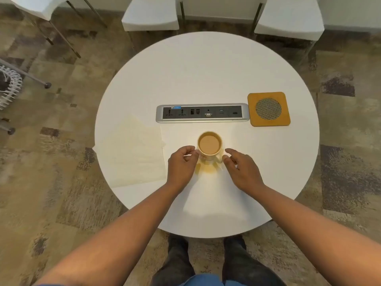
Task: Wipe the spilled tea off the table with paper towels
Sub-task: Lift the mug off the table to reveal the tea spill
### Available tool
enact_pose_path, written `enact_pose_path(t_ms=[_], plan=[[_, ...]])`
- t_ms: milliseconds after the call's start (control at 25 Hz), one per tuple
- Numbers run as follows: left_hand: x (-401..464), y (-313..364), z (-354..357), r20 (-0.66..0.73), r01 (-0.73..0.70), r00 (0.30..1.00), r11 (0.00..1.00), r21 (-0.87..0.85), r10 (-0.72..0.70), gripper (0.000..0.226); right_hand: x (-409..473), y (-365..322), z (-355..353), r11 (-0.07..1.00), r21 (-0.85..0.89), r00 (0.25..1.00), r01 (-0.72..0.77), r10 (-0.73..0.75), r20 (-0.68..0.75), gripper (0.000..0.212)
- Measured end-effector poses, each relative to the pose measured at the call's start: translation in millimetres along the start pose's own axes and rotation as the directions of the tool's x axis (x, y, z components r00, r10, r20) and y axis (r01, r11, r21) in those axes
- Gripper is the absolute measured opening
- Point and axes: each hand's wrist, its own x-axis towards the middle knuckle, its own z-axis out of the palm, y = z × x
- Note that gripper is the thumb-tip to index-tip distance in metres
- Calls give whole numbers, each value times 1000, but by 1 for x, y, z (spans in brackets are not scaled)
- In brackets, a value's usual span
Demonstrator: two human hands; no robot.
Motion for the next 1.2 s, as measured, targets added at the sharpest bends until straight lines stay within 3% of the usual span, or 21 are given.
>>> enact_pose_path(t_ms=[120,280,480,760,1200], plan=[[5,-1,7,-8,115,993,981,-153,-117,9,4,3,7,941,277,978,-192,159,137,39],[9,-1,15,-4,191,980,939,-285,-200,11,7,2,17,903,369,971,-219,167,169,27],[13,-2,19,23,245,967,906,-346,-253,6,13,-3,19,793,495,925,-355,220,311,23],[19,-4,22,36,269,961,891,-366,-275,19,21,1,19,735,539,894,-411,210,396,29],[13,-5,21,50,218,976,941,-260,-213,16,13,8,17,680,596,891,-428,205,405,28]])
